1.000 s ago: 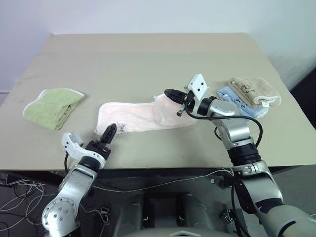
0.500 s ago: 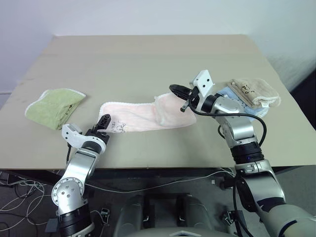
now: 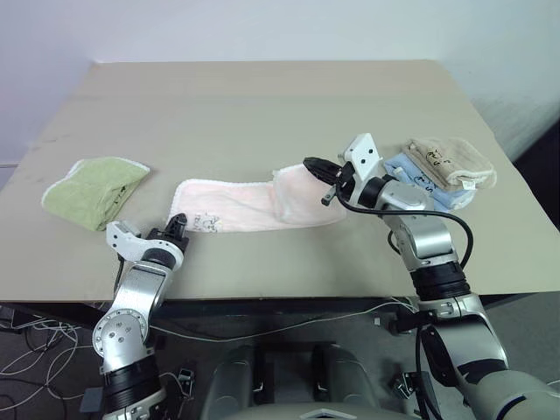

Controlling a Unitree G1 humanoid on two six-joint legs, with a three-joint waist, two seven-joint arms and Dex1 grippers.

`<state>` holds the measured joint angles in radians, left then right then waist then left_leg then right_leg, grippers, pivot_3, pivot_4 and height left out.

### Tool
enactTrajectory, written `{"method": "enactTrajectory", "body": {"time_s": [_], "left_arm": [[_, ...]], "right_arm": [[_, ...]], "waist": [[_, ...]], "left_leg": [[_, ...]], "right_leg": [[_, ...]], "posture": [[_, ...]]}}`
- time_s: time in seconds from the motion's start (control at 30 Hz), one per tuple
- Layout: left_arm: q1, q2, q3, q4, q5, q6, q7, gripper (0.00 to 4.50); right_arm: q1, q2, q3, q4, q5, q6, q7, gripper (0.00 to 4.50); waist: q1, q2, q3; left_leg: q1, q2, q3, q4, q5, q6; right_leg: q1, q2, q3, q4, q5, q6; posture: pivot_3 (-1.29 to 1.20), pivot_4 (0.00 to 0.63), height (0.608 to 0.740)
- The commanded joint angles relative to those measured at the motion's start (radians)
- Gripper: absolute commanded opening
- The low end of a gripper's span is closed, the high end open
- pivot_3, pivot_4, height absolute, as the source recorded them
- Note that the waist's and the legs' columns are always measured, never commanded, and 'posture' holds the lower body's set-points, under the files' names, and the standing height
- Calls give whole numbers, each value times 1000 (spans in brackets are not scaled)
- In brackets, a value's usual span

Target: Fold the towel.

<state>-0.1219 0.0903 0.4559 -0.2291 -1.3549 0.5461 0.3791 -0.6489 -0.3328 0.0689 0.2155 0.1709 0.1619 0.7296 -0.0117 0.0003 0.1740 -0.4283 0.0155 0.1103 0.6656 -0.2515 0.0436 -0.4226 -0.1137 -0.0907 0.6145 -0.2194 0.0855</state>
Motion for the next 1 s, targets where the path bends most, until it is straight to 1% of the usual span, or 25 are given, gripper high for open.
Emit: {"method": "enactTrajectory", "body": {"time_s": [0.03,0.1,0.17,0.27,0.4,0.47,0.53,0.63,0.7,0.87,1.0], "left_arm": [[-26,67,49,-10,-9,-16,-51,33],[-42,125,79,-5,-19,-21,-92,33],[-52,159,98,5,-32,-25,-115,33],[-85,284,139,31,-26,4,-199,33],[-129,397,121,37,-12,43,-309,33],[-158,443,63,10,27,69,-385,33],[-196,473,-13,-23,81,90,-461,33],[-246,490,-118,-61,152,109,-549,33],[-277,496,-217,-93,230,118,-612,33],[-316,526,-487,-116,505,109,-750,33],[-340,524,-607,-64,668,114,-793,33]], "right_arm": [[-2,-5,-18,-41,11,-9,-9,0],[0,-5,-19,-41,11,-8,-10,0],[0,-7,-19,-41,11,-7,-12,0],[4,-9,-21,-44,10,-7,-17,0],[6,-12,-22,-43,9,-7,-22,0],[6,-13,-22,-42,9,-7,-24,0],[7,-13,-23,-39,8,-8,-27,0],[8,-13,-24,-36,6,-10,-33,0],[9,-13,-26,-35,5,-12,-39,0],[25,-20,-34,-53,7,-8,-56,0],[40,-26,-41,-78,9,1,-71,0]], "waist": [[0,0,0],[-1,0,0],[-2,0,0],[-2,-1,1],[0,-1,1],[0,-1,1],[1,-1,1],[-1,-1,1],[-3,-1,1],[-4,0,1],[-3,0,2]], "left_leg": [[0,0,0,0,0,0],[-1,0,0,0,0,0],[-1,0,0,0,0,0],[-1,0,0,-1,0,-1],[-3,0,0,-1,0,-3],[-3,-1,1,-1,1,-9],[-3,-1,1,-1,2,-9],[-4,-1,1,-1,2,-9],[-4,-1,2,-2,2,-9],[-4,0,3,-3,3,-8],[-4,0,4,-3,4,-7]], "right_leg": [[0,0,0,0,0,0],[-1,0,0,0,0,0],[-1,0,0,0,0,0],[-2,0,0,0,0,0],[-3,0,0,0,0,-1],[-3,-1,0,-1,0,0],[-3,-1,0,-1,0,0],[-4,-1,0,-1,0,0],[-4,0,0,-1,0,0],[-5,1,1,-1,0,0],[-6,1,1,-1,0,0]], "posture": [[0,150,740],[0,150,740],[0,150,740],[0,150,740],[0,150,740],[0,150,740],[0,150,740],[0,150,740],[0,150,740],[0,150,740],[0,150,740]]}}
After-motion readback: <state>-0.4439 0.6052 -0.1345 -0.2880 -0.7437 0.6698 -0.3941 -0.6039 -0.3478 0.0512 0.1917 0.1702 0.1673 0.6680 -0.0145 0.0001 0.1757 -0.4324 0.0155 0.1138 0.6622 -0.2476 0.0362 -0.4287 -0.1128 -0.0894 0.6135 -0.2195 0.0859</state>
